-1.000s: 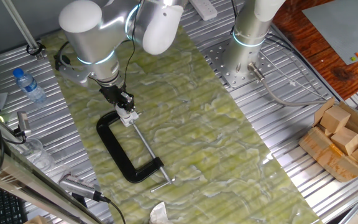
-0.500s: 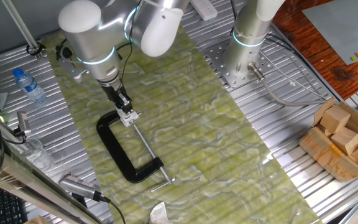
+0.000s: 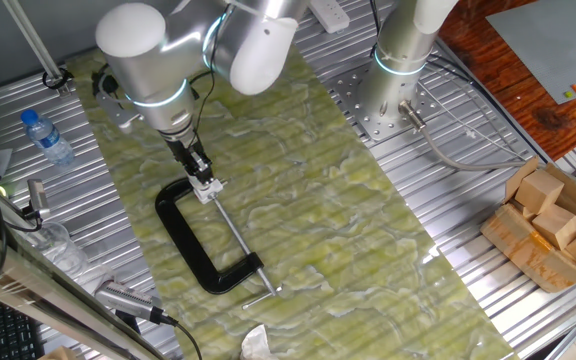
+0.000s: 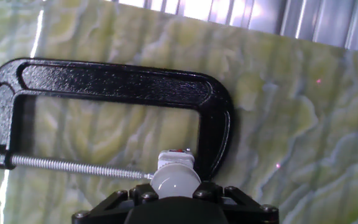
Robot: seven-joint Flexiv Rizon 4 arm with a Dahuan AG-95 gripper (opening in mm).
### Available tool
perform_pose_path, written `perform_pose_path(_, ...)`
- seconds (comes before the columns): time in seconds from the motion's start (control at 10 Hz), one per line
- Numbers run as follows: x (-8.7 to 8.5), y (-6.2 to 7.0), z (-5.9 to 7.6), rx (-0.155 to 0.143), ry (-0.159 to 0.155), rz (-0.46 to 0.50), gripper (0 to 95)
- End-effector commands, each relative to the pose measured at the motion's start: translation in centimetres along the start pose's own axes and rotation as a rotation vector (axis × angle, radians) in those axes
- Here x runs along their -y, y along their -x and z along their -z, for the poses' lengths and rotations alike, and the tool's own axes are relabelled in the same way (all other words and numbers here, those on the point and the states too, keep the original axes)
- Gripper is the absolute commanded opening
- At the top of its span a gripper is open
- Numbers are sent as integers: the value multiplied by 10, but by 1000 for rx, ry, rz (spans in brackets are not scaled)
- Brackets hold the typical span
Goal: Install the light bulb by rotating it
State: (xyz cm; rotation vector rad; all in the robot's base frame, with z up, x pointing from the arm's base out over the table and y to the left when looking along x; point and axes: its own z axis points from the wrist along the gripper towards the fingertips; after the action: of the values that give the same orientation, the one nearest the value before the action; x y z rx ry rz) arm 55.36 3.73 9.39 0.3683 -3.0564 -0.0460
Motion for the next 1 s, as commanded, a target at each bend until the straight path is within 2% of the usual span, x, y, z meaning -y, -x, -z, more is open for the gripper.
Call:
perform_pose_path(0.1,0,0,0,25,-37,403,760)
perform_pose_path(0.2,0,0,1,33,-45,516,760)
perform_pose_path(0.3,0,-1,1,35,-47,562,760)
perform_pose_path(0.4,1,-1,1,40,-51,757,760)
perform_pose_path(0.5,1,-1,2,45,-47,842,760)
perform_pose_path(0.6,1,-1,2,52,-49,1023,760)
perform_pose_path(0.8,1,-1,2,55,-58,1177,760)
perform_pose_path(0.9,1,-1,2,56,-57,1220,760)
perform_pose_path(1.0,1,-1,2,55,-58,1277,570)
